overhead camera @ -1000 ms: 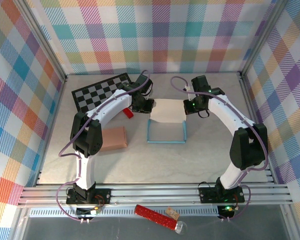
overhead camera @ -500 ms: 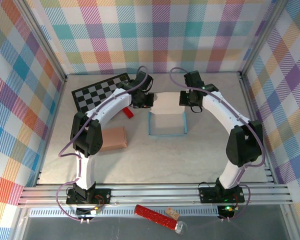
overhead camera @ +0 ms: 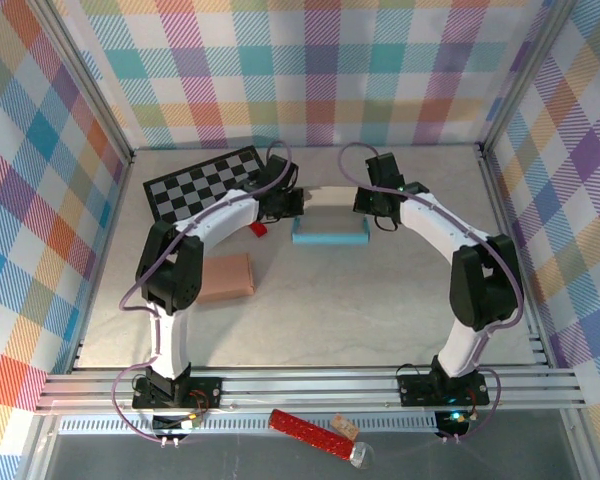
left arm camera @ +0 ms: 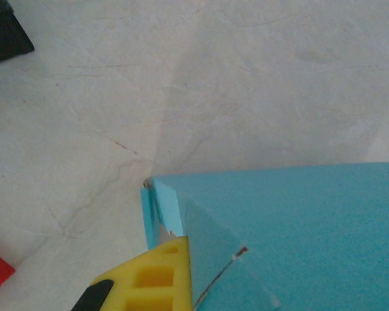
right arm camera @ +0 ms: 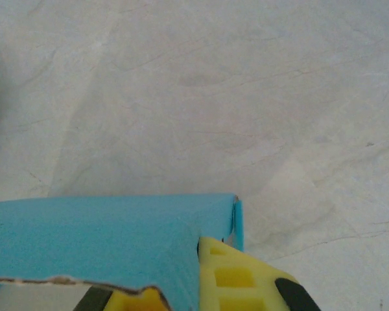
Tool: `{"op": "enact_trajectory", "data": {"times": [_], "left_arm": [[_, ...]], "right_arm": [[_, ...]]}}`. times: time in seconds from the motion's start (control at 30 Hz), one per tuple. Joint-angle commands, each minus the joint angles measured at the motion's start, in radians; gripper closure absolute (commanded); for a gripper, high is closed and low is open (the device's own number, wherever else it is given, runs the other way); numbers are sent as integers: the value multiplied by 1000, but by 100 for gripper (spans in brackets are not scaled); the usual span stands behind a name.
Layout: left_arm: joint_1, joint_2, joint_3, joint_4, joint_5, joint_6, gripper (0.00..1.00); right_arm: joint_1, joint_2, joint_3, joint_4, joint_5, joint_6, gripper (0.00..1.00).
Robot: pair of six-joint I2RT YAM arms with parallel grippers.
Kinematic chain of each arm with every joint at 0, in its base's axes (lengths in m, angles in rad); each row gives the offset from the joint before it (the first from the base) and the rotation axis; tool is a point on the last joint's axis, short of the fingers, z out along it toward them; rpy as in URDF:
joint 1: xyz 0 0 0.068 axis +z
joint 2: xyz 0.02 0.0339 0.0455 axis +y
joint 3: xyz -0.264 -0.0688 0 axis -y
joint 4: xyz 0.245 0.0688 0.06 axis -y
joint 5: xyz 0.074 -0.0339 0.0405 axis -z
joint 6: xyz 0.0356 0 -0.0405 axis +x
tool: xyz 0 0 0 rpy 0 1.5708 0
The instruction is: Fold the paper box
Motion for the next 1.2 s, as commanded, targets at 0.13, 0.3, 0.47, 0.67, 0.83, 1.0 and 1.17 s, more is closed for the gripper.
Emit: {"op": "enact_trajectory", "data": {"times": [0.13, 0.3, 0.47, 0.67, 0.83, 1.0, 1.17], "left_arm": [[-5, -128, -166, 294, 40, -13, 100], [-21, -148, -228, 327, 41, 12, 100], [-42, -179, -315, 365, 2, 19, 100], [-61, -190, -373, 414, -19, 15, 100], [-85, -189, -393, 428, -42, 20, 100], [-108, -192, -422, 426, -87, 32, 100], [-129, -210, -453, 425, -166, 33, 100]], "right_arm": [[13, -152, -203, 309, -39, -21, 100], [15, -174, -250, 281, -32, -22, 100], [18, -207, -297, 263, -26, 16, 100], [32, -225, -310, 233, -14, 25, 96], [41, -238, -304, 159, 15, 53, 90], [44, -263, -309, 65, -15, 137, 78], [44, -301, -288, -86, -71, 286, 58]]}}
